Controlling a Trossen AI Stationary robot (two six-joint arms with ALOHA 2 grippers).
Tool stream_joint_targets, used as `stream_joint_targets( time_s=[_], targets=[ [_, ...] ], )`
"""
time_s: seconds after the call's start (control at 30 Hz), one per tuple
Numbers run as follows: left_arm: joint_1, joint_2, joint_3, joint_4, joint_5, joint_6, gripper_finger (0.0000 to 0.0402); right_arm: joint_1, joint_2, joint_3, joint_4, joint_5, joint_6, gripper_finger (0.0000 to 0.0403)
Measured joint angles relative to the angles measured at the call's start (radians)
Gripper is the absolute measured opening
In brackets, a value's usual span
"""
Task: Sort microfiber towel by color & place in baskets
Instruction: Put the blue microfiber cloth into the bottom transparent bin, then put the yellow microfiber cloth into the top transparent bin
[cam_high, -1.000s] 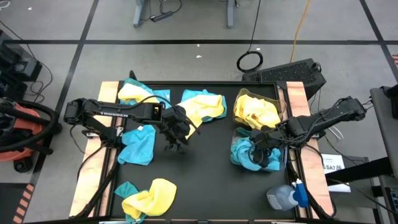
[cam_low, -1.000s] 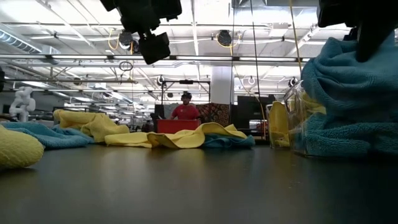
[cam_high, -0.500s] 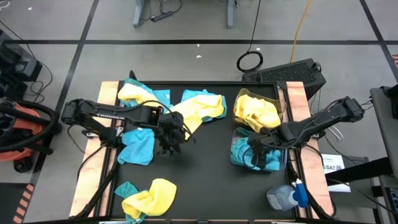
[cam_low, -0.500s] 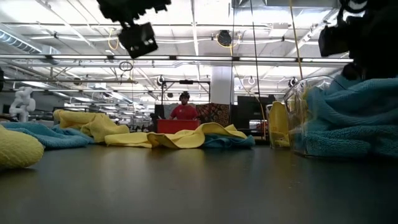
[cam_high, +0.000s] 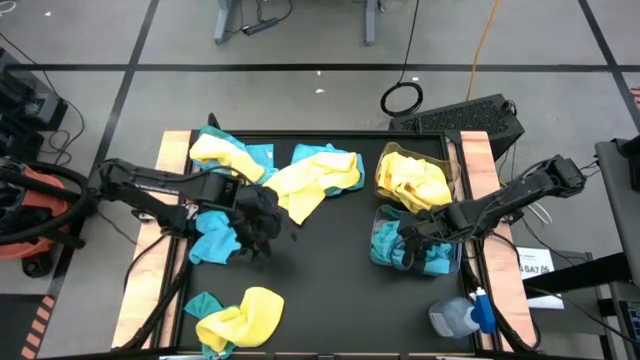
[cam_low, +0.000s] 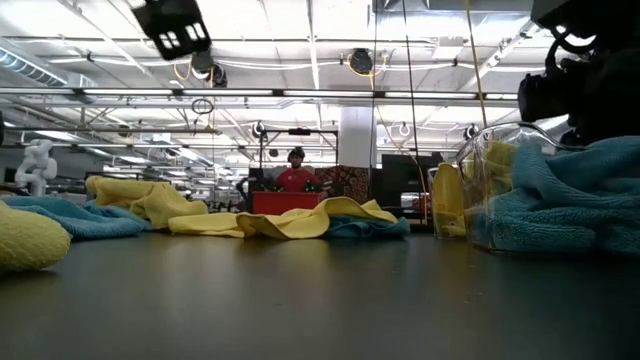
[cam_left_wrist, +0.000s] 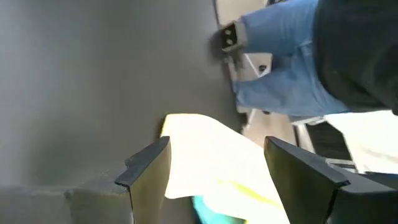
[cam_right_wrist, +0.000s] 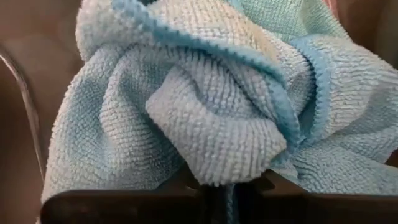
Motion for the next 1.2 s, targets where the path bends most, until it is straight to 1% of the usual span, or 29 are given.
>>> stream_joint_targets(
  time_s=[0.1,0.17,0.33,0.47,0.57,0.67,0.73,0.83,1.0,1.2],
  targets=[
    [-0.054,-0.018,0.0,-0.032,0.011,-0.032,0.0262,0.0,-0.002,0.022,-0.003,-0.004,-0.015,0.006],
    [-0.093,-0.027,0.0,-0.06,0.011,-0.069,0.0262,0.0,-0.002,0.046,-0.005,-0.005,-0.044,0.0087],
    [-0.204,-0.032,0.0,-0.07,0.001,-0.237,0.0262,0.0,-0.003,0.125,-0.047,-0.029,-0.129,0.0169],
    [-0.314,-0.032,0.0,-0.059,-0.008,-0.341,0.0262,0.0,-0.014,0.199,-0.122,-0.032,-0.155,0.0234],
    [-0.398,-0.032,0.0,-0.059,-0.04,-0.413,0.0262,0.0,-0.037,0.244,-0.146,-0.032,-0.163,0.0275],
    [-0.479,-0.032,0.0,-0.041,-0.073,-0.521,0.0262,0.0,-0.06,0.28,-0.164,-0.031,-0.187,0.0306],
    [-0.533,-0.032,0.0,0.001,-0.109,-0.595,0.0262,0.0,-0.08,0.298,-0.174,-0.031,-0.198,0.0318],
    [-0.606,-0.032,0.0,0.074,-0.187,-0.676,0.0262,0.0,-0.11,0.32,-0.174,-0.03,-0.202,0.0326],
    [-0.712,-0.005,0.0,0.094,-0.357,-0.708,0.0262,0.0,-0.153,0.339,-0.173,0.001,-0.202,0.0323],
    [-0.793,0.08,0.0,0.059,-0.488,-0.709,0.0262,0.0,-0.185,0.34,-0.158,0.023,-0.182,0.032]
  ],
)
